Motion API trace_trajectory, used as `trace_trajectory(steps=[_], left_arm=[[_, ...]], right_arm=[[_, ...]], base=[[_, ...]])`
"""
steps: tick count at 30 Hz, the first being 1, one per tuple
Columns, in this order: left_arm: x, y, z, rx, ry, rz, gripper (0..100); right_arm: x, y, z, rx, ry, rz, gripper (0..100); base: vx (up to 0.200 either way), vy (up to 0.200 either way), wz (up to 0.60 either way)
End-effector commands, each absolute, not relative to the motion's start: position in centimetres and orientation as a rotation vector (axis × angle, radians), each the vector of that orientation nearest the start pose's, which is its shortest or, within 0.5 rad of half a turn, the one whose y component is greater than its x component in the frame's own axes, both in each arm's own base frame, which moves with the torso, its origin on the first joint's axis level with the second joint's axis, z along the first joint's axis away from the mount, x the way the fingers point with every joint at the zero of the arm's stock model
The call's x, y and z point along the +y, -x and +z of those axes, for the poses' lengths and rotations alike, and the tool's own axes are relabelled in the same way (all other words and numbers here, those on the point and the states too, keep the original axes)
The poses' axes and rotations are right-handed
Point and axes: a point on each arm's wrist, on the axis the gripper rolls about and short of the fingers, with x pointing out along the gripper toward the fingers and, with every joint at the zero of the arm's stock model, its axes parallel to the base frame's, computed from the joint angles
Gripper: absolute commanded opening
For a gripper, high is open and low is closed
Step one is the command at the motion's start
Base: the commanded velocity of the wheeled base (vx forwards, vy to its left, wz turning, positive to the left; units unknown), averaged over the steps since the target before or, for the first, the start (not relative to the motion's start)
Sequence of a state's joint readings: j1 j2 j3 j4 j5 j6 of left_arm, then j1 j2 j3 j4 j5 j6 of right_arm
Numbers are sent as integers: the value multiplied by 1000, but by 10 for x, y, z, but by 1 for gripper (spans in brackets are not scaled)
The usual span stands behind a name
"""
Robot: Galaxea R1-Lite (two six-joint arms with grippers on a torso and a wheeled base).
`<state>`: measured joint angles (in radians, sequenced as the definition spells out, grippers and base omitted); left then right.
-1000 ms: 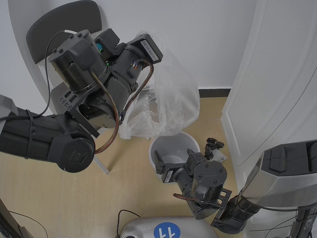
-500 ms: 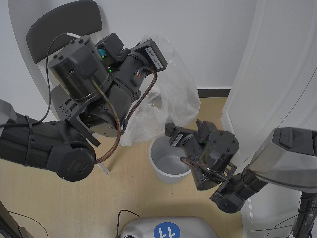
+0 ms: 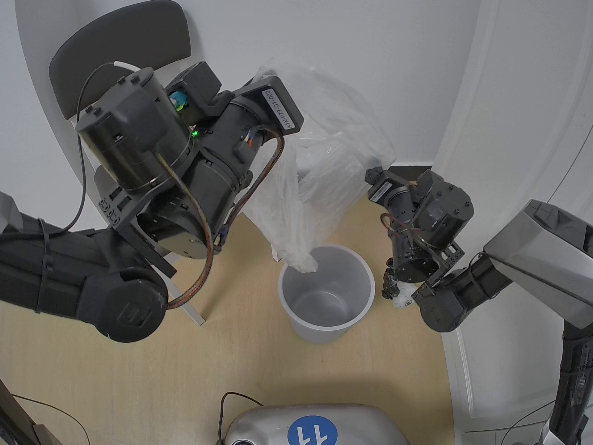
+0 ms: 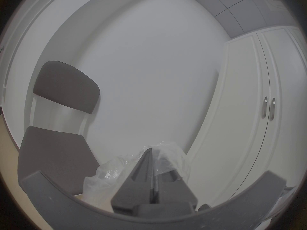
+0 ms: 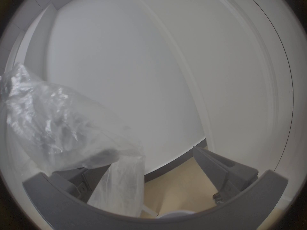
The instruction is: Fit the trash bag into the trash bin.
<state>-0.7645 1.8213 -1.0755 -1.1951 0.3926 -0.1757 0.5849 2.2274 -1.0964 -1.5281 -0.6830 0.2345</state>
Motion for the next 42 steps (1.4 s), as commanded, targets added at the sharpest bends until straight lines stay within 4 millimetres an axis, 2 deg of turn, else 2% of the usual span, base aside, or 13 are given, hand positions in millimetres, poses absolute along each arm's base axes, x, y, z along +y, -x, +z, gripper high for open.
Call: trace_trajectory(steps=[1,4,5,7,8,9,11,16,22,27,33,39,42], left_arm=[[-230,-254,273,-350,420,-394,0],[-230,-255,273,-348,419,-394,0],[-232,-256,271,-343,417,-394,0],[-234,-258,269,-341,415,-394,0],[-234,-258,269,-339,414,-394,0],[-235,-259,267,-337,413,-392,0],[-235,-260,267,-337,413,-392,0],[-237,-257,268,-339,416,-400,0],[-241,-249,271,-342,425,-387,0],[-240,-249,270,-341,411,-382,0],[-238,-251,264,-322,389,-379,0],[-237,-251,262,-319,367,-372,0],[-237,-254,262,-320,366,-363,0]], right_arm=[[201,-369,156,-361,-464,-110,100],[199,-368,153,-344,-450,-114,100],[200,-362,142,-287,-404,-115,100],[202,-340,112,-127,-273,-98,100],[203,-336,109,-108,-259,-87,100],[213,-316,93,-21,-202,-44,100],[222,-296,76,67,-134,5,100],[245,-263,57,154,-90,122,100],[267,-252,36,195,-125,180,100],[262,-258,46,173,-148,170,100],[248,-255,86,102,-216,179,100],[222,-270,116,28,-261,131,100],[217,-263,131,16,-267,138,100]], base=[[0,0,0],[0,0,0],[0,0,0],[0,0,0],[0,0,0],[0,0,0],[0,0,0],[0,0,0],[0,0,0],[0,0,0],[0,0,0],[0,0,0],[0,0,0]])
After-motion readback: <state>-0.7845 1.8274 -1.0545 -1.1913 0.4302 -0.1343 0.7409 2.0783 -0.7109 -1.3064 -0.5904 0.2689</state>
